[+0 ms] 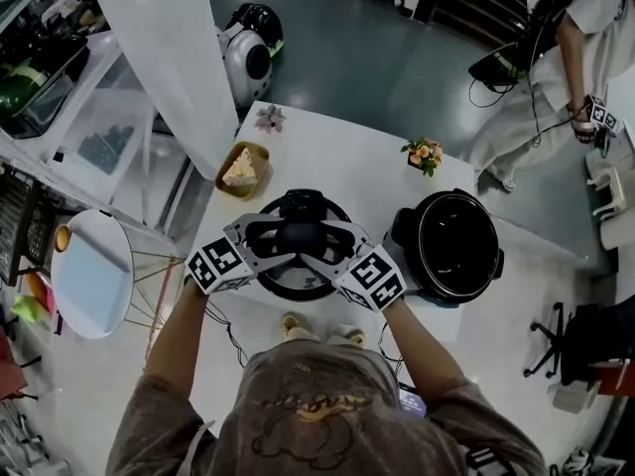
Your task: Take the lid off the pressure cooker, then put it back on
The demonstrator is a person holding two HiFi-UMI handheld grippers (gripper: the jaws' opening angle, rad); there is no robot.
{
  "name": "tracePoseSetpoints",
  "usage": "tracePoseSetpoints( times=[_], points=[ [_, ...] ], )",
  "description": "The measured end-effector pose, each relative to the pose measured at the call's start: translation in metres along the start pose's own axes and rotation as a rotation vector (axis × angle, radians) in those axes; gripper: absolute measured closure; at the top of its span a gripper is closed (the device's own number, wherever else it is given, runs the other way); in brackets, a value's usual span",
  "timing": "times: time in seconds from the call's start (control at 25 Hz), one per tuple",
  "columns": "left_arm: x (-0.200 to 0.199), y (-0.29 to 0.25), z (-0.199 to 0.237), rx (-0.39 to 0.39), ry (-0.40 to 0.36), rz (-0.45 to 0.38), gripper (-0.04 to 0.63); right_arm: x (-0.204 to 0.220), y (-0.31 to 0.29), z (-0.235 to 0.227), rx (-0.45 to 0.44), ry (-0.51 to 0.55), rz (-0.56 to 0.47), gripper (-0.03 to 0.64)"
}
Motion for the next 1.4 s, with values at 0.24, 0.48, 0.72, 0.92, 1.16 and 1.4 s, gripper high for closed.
tracePoseSetpoints(
  times=[0.24, 0.48, 0.72, 0.92, 1.16, 1.4],
  points=[
    [0.023, -0.023, 0.010, 0.006, -0.003, 0.037, 0.339, 0.026, -0.026, -0.008, 0.002, -0.007, -0.007, 0.348],
    [0.041, -0.042, 0.017, 0.002, 0.012, 0.065, 0.339, 0.043, -0.044, -0.017, 0.000, 0.003, 0.028, 0.348],
    [0.048, -0.053, 0.019, -0.009, 0.017, 0.090, 0.339, 0.054, -0.053, -0.021, -0.004, -0.001, 0.038, 0.348],
    [0.051, -0.058, 0.018, -0.029, -0.011, 0.116, 0.339, 0.059, -0.057, -0.022, 0.013, 0.010, 0.051, 0.348],
    [0.055, -0.065, 0.018, -0.040, -0.039, 0.160, 0.339, 0.066, -0.061, -0.023, 0.006, -0.013, 0.077, 0.350],
    [0.039, -0.049, 0.022, -0.051, 0.014, 0.059, 0.339, 0.050, -0.047, -0.027, 0.045, -0.041, 0.011, 0.347]
  ],
)
Point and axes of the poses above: the fingertips, and each gripper's own axes: y backward along the fingers, z to its left, x out of its underside, the point moved 8 cm from there along y, backward along the fingers, and after that the axes turned 12 degrees about z, right-handed, at the moved point
